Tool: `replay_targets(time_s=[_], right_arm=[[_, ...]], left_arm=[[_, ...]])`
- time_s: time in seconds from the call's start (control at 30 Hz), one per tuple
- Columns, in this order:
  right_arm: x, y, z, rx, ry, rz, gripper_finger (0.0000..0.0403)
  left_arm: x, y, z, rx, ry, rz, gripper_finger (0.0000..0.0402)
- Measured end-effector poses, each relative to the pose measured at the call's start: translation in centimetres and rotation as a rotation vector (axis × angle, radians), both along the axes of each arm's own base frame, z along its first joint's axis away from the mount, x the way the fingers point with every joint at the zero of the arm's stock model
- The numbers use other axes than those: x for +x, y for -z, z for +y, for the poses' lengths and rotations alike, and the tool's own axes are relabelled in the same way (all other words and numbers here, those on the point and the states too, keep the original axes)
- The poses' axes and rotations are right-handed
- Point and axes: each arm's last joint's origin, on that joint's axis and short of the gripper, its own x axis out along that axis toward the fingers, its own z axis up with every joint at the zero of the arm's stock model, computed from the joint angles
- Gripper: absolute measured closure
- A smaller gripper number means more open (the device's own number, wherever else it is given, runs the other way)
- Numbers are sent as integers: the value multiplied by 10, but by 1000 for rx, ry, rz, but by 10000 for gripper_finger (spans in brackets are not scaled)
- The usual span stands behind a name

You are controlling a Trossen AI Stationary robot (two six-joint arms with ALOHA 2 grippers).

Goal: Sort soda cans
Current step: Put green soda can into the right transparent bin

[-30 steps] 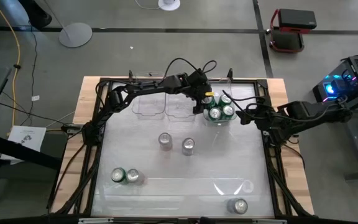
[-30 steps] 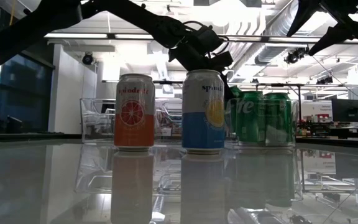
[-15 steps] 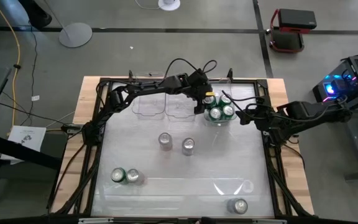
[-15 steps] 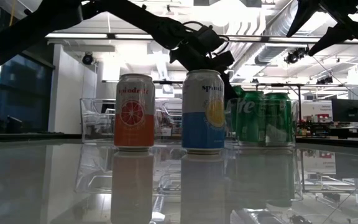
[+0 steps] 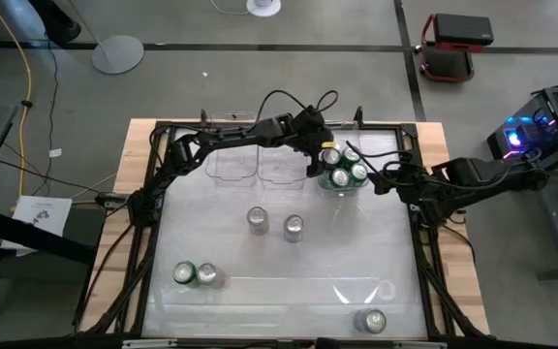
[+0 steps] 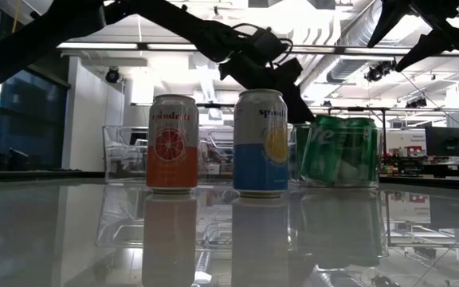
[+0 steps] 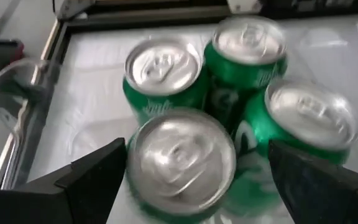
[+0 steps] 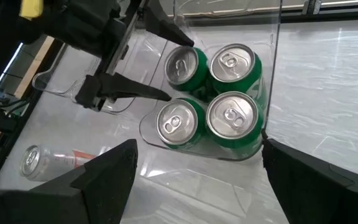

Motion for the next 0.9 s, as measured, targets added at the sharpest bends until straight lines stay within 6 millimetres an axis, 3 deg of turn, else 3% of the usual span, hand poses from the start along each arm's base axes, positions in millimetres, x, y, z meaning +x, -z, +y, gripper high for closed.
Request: replay_targets(time_s=[0.5, 0.9], right_arm=[[-1, 0, 0, -2, 0, 7, 73], [-2, 2, -1, -8, 0, 32, 73]], left_arm=[[-1, -20, 11, -26, -16, -49, 32], [-7, -18, 16, -118, -28, -5, 32]])
